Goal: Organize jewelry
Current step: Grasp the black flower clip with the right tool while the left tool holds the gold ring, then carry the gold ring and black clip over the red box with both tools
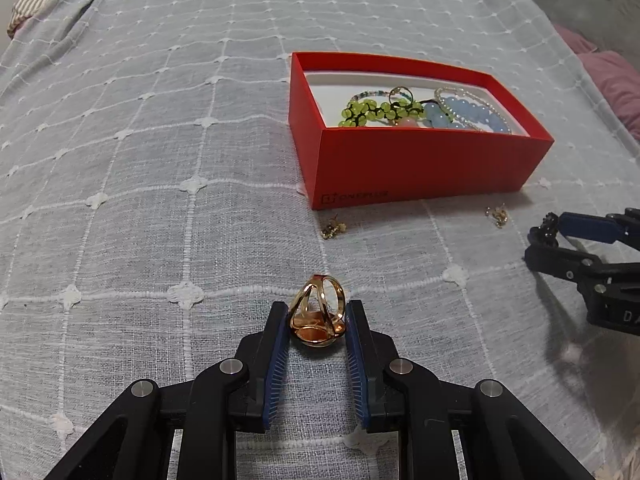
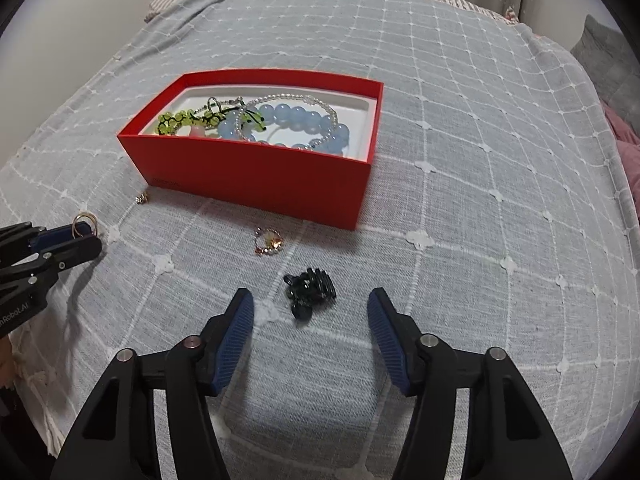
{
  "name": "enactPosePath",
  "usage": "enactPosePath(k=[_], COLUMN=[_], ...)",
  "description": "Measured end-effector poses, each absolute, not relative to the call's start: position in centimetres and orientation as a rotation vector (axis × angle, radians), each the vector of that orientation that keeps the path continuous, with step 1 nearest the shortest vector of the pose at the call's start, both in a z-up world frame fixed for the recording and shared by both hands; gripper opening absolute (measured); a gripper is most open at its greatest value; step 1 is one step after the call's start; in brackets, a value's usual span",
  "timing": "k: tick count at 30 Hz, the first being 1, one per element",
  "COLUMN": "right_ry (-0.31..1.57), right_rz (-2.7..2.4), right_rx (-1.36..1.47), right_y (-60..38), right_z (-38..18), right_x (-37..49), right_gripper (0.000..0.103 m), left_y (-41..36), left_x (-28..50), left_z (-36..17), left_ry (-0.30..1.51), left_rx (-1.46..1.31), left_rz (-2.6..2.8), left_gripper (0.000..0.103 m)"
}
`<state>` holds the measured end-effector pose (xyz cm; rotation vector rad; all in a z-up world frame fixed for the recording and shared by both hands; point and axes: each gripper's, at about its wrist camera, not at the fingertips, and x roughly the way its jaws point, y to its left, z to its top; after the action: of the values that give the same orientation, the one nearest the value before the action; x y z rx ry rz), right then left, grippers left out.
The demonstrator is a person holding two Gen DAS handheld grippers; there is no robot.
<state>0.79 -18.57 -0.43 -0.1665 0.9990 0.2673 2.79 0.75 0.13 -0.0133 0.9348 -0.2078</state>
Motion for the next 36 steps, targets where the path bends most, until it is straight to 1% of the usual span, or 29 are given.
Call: enactPosePath(k=[2, 4, 5, 6, 8, 15, 25, 36], right_ry=[0.995, 0.996, 0.997, 0.998, 1.0, 1.009, 1.017, 0.994], right_rz=[0.269, 0.266, 0.266, 0.267, 0.269, 0.3, 0.372, 0.374], right_rx=[-0.165, -0.163, -0.16, -0.155, -0.146, -0.102, -0.061, -0.012], right_y=[-18.3, -18.2, -18.2, -18.3, -18.4, -19.6, -21.0, -23.8], right_z=[-0.3, -0.3, -0.3, -0.3, -0.2, 0.1, 1.2, 2.9], right_x=[1.1, 1.4, 1.5, 1.6, 2.0, 1.7, -1.1, -2.4], right_gripper=[0.052, 0.042, 0.039, 0.033, 0.027, 0.026, 0.026, 0.026], left_y=[0.8, 0.8, 0.8, 0.9, 0.9, 0.9, 1.1, 3.0], left_x=[2.8, 2.8, 2.8, 2.8, 2.8, 2.7, 1.1, 1.0], left_z=[0.2, 0.2, 0.2, 0.2, 0.2, 0.1, 0.1, 1.5], left_ry=[0.934, 0.934, 0.935, 0.935, 0.935, 0.946, 0.935, 0.891], left_rx=[-0.017, -0.019, -0.021, -0.022, -0.023, -0.037, -0.002, -0.055], left_rz=[-0.208, -0.207, -0.208, -0.207, -0.207, -0.239, -0.312, -0.294], left_gripper=[0.023, 0.023, 0.023, 0.023, 0.023, 0.023, 0.023, 0.023])
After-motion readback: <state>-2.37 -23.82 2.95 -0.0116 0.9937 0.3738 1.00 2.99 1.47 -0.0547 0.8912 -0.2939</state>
